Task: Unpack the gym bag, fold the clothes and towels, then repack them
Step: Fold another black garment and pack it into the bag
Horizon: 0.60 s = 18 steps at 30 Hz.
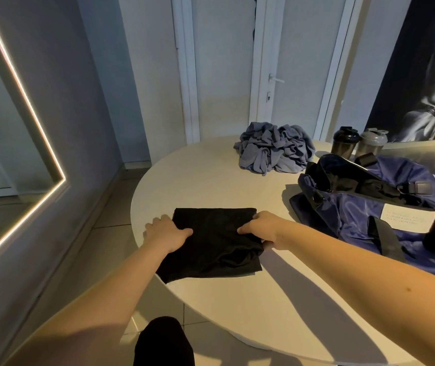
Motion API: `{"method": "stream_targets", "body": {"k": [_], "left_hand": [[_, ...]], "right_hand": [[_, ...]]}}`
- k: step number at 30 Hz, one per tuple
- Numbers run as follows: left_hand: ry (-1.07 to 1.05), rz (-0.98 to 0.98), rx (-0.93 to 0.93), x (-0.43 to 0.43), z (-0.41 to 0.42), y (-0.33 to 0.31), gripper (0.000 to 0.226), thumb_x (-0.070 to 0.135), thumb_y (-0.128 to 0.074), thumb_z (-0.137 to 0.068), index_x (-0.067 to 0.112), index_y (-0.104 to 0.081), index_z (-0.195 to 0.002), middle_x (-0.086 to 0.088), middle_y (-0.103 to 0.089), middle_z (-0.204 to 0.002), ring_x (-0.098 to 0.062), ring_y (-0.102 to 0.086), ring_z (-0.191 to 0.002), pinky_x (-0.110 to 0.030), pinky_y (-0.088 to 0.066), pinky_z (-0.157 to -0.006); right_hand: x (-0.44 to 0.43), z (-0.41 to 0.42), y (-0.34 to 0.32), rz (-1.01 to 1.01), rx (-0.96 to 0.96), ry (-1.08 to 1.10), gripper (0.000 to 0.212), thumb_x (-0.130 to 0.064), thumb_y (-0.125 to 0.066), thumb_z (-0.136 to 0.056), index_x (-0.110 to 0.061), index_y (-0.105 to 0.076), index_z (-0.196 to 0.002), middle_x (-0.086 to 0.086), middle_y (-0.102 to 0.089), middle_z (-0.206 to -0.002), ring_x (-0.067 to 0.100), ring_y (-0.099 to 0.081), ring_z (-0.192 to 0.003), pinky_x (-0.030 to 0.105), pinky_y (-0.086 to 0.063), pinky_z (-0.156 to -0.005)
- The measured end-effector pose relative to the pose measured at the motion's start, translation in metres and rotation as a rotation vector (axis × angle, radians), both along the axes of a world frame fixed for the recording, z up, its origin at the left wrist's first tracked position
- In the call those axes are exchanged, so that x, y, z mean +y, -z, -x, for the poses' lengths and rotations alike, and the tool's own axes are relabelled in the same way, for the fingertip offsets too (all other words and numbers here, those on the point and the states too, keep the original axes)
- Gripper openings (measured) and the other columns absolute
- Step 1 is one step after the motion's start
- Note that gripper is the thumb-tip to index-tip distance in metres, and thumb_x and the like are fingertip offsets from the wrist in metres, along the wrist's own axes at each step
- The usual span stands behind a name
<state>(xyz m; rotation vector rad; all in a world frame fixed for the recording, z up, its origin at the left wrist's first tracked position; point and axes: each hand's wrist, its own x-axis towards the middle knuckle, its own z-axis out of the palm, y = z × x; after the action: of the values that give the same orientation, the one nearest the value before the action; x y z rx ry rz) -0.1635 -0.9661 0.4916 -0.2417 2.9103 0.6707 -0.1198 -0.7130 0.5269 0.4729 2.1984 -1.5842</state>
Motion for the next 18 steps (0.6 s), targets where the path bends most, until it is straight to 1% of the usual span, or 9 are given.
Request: {"method": "stream_targets", "body": {"k": [3,5,7,9,10,13,14,16,18], "left_hand": [[0.013,-0.095,-0.110,0.004,0.002,-0.010,0.079,0.053,-0.075,-0.085,0.008,-0.044,-0.142,-0.013,-0.058,-0.131,-0.032,-0.059,-0.117,-0.039,-0.049,-0.092],[0.026,-0.114,-0.160,0.004,0.004,-0.013,0.072,0.049,-0.077,-0.084,0.007,-0.051,-0.136,-0.012,-0.062,-0.125,-0.032,-0.062,-0.113,-0.040,-0.050,-0.096],[0.019,-0.163,-0.181,0.005,0.004,-0.018,0.070,0.042,-0.080,-0.083,0.006,-0.052,-0.136,-0.013,-0.062,-0.124,-0.032,-0.061,-0.113,-0.044,-0.048,-0.102],[0.023,-0.199,-0.173,0.010,0.003,-0.028,0.071,0.036,-0.081,-0.083,0.005,-0.050,-0.139,-0.014,-0.061,-0.124,-0.032,-0.060,-0.112,-0.043,-0.047,-0.102],[0.037,-0.217,-0.155,0.016,0.001,-0.036,0.072,0.034,-0.080,-0.084,0.005,-0.049,-0.141,-0.014,-0.060,-0.126,-0.031,-0.060,-0.112,-0.041,-0.047,-0.100],[0.123,-0.269,-0.064,0.041,-0.010,-0.065,0.072,0.030,-0.078,-0.086,0.006,-0.045,-0.146,-0.013,-0.059,-0.133,-0.029,-0.059,-0.113,-0.035,-0.045,-0.093],[0.161,-0.272,-0.024,0.052,-0.014,-0.075,0.069,0.029,-0.078,-0.087,0.007,-0.047,-0.145,-0.012,-0.059,-0.133,-0.028,-0.059,-0.113,-0.033,-0.044,-0.090],[0.246,-0.264,0.055,0.075,-0.023,-0.092,0.048,0.027,-0.077,-0.087,0.009,-0.060,-0.128,-0.010,-0.065,-0.118,-0.023,-0.062,-0.098,-0.030,-0.045,-0.075],[0.312,-0.272,0.117,0.099,-0.031,-0.108,0.035,0.025,-0.078,-0.084,0.008,-0.063,-0.110,-0.010,-0.065,-0.103,-0.018,-0.059,-0.084,-0.030,-0.042,-0.065]], "right_hand": [[-0.001,-0.004,0.002,0.050,0.058,-0.018,0.058,-0.014,-0.071,-0.093,-0.009,-0.042,-0.144,0.008,-0.058,-0.127,0.027,-0.067,-0.102,0.039,-0.063,-0.081],[-0.004,-0.008,0.003,0.032,0.109,-0.023,0.066,-0.015,-0.072,-0.092,-0.011,-0.038,-0.149,0.007,-0.056,-0.132,0.024,-0.065,-0.100,0.033,-0.063,-0.074],[-0.004,-0.011,0.004,-0.003,0.169,-0.019,0.077,-0.017,-0.074,-0.091,-0.013,-0.030,-0.155,0.008,-0.049,-0.146,0.020,-0.064,-0.096,0.028,-0.061,-0.068],[-0.005,-0.016,0.000,-0.028,0.222,-0.016,0.075,-0.016,-0.072,-0.092,-0.014,-0.030,-0.155,0.010,-0.048,-0.147,0.014,-0.061,-0.087,0.023,-0.058,-0.061],[-0.003,-0.017,0.000,-0.045,0.244,-0.022,0.072,-0.015,-0.070,-0.093,-0.014,-0.032,-0.154,0.010,-0.050,-0.145,0.015,-0.061,-0.088,0.022,-0.058,-0.061],[0.001,-0.020,-0.007,-0.077,0.279,-0.042,0.062,-0.012,-0.065,-0.096,-0.015,-0.038,-0.152,0.009,-0.054,-0.138,0.022,-0.061,-0.102,0.024,-0.059,-0.069],[0.003,-0.023,-0.010,-0.086,0.294,-0.040,0.058,-0.011,-0.062,-0.097,-0.014,-0.041,-0.151,0.010,-0.056,-0.135,0.024,-0.061,-0.105,0.028,-0.060,-0.075],[0.012,-0.030,-0.020,-0.063,0.316,0.000,0.050,-0.008,-0.057,-0.100,-0.011,-0.045,-0.148,0.012,-0.060,-0.129,0.027,-0.064,-0.107,0.040,-0.059,-0.090],[0.024,-0.038,-0.034,0.008,0.347,0.074,0.041,-0.008,-0.053,-0.102,-0.009,-0.050,-0.143,0.018,-0.062,-0.129,0.031,-0.065,-0.108,0.041,-0.056,-0.092]]}}
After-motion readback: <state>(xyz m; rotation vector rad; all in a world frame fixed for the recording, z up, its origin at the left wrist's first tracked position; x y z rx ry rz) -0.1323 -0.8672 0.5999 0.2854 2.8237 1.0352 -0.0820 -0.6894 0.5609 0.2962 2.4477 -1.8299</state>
